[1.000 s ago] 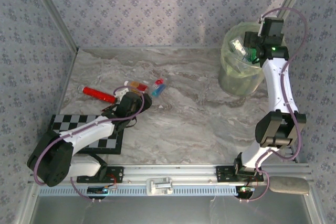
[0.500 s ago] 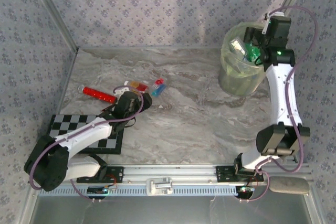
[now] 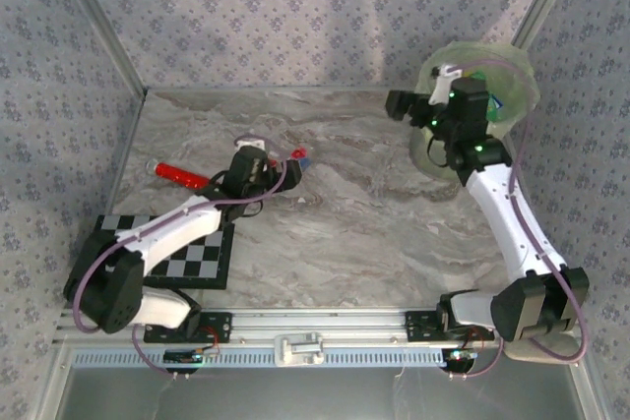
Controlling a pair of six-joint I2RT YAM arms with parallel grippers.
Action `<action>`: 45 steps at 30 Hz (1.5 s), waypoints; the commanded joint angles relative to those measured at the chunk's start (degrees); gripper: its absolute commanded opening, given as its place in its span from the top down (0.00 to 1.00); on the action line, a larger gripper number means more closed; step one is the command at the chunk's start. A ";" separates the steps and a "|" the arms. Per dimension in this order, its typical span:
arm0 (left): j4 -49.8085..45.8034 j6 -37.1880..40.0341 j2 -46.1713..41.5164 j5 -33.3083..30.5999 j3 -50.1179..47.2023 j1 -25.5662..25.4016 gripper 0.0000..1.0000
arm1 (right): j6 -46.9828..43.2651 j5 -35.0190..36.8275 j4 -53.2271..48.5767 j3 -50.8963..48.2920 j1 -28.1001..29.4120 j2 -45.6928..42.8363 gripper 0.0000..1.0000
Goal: Put the plastic bottles in the bin
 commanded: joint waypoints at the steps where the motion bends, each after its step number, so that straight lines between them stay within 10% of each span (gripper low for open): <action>1: -4.30 8.38 3.76 4.11 5.73 0.41 0.00 | 1.51 -0.93 4.00 -2.08 3.54 -1.41 0.00; 17: -21.73 26.15 24.35 5.91 29.56 3.54 0.03 | 9.69 3.88 10.03 -24.41 10.54 -6.01 0.00; 45: -30.24 21.49 40.79 6.01 38.53 0.92 0.18 | 10.09 4.46 10.93 -24.67 11.04 -4.98 0.00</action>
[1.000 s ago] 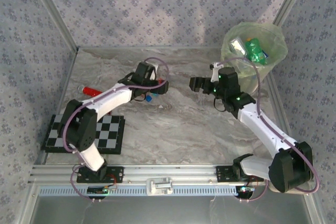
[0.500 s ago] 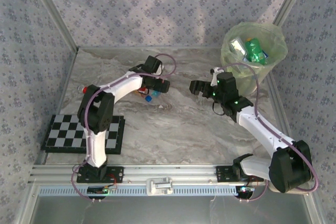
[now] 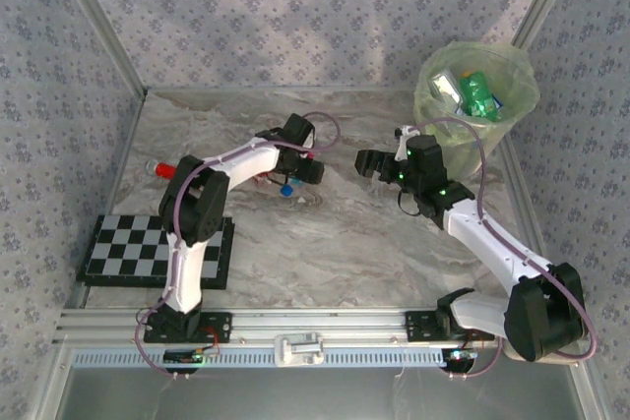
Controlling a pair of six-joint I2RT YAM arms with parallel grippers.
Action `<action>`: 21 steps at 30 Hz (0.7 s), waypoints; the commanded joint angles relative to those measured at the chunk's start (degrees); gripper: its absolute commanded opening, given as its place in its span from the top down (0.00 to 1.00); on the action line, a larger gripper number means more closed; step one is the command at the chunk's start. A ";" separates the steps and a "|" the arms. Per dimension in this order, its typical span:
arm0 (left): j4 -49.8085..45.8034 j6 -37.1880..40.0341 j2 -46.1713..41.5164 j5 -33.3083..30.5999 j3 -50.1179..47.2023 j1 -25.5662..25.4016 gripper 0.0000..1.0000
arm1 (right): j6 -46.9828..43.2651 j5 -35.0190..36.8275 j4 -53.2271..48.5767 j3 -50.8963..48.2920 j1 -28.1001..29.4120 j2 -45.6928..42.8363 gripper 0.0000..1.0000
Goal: Put the plastic bottles in the bin
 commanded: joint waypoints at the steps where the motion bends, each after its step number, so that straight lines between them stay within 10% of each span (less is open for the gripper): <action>1: -1.45 -1.16 1.15 -0.95 -0.65 -0.19 0.20 | 0.23 0.68 0.67 0.41 0.63 0.23 0.00; 10: -0.83 -1.57 1.89 -1.55 -2.25 -0.91 0.52 | -0.16 0.24 0.24 2.09 0.68 1.34 0.00; 21: 13.90 -2.36 -12.56 0.69 -15.61 -3.23 0.56 | 2.22 -4.94 1.82 4.07 0.24 1.21 0.00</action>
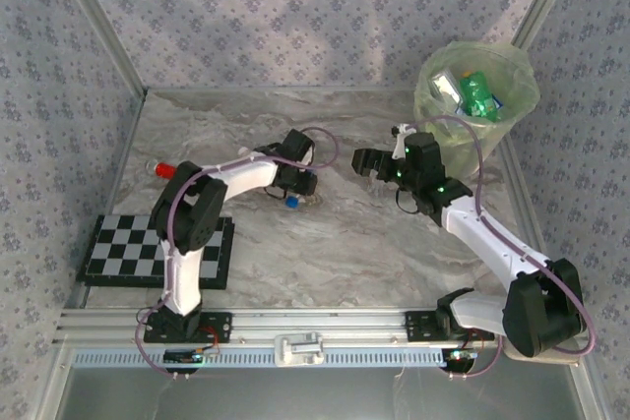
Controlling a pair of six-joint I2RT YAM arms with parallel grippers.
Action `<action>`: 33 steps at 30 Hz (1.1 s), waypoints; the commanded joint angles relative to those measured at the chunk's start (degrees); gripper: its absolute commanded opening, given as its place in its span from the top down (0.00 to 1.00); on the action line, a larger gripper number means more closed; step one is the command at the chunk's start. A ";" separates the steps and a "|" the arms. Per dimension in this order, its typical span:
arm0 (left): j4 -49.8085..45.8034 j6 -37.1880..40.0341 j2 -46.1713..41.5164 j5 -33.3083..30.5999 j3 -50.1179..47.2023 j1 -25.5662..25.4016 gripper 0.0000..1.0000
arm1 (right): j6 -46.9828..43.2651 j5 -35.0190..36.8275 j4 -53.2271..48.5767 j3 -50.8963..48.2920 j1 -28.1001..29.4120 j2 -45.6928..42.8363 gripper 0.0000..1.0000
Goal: Put the plastic bottles in the bin
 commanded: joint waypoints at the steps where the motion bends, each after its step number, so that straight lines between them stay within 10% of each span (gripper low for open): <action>1: 7.89 -1.10 -7.96 2.28 -4.13 -0.98 0.56 | 1.56 -2.85 2.03 2.54 -0.19 -0.24 0.00; 12: 25.81 -5.71 -23.72 4.43 -17.23 -3.76 0.55 | 8.10 -16.27 11.18 3.98 0.14 4.59 0.09; 33: 30.20 -3.81 -30.42 8.95 -19.23 -8.22 0.53 | 10.04 -25.42 15.01 9.81 4.41 15.32 0.30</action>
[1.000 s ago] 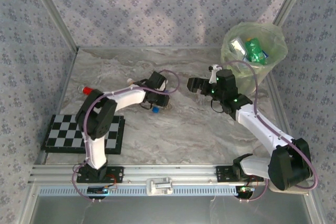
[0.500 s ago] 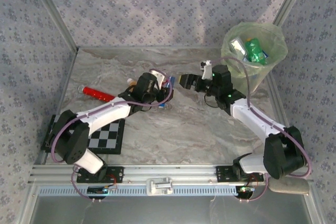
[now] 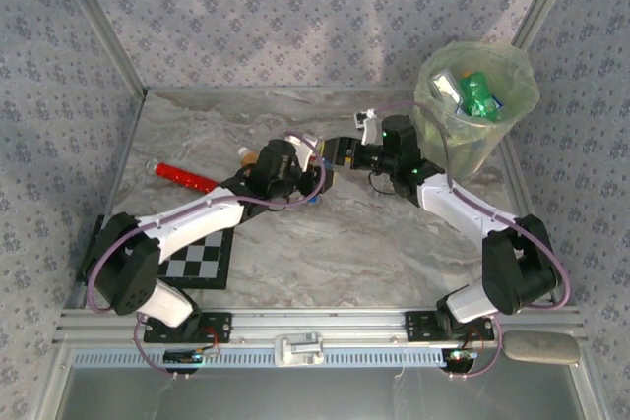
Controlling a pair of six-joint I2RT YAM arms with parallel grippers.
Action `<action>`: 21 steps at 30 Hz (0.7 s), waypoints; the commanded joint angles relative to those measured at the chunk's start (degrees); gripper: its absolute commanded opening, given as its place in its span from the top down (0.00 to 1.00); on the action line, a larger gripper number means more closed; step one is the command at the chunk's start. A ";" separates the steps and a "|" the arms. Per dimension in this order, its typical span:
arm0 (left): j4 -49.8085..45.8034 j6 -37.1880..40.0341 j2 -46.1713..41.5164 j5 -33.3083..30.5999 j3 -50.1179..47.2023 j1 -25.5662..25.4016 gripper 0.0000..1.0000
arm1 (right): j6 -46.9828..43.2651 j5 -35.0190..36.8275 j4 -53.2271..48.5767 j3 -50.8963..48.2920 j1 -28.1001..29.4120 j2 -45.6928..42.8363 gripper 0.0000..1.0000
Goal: Put the plastic bottles in the bin
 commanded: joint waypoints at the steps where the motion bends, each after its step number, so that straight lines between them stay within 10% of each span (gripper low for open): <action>1: 3.53 1.03 -3.01 2.09 -0.22 -0.85 0.53 | 0.47 -2.00 0.62 2.20 0.44 1.22 0.31; 21: 3.24 -1.39 -6.19 -5.26 -1.99 -0.90 0.23 | -9.68 3.56 -12.32 5.20 -3.48 -4.35 0.55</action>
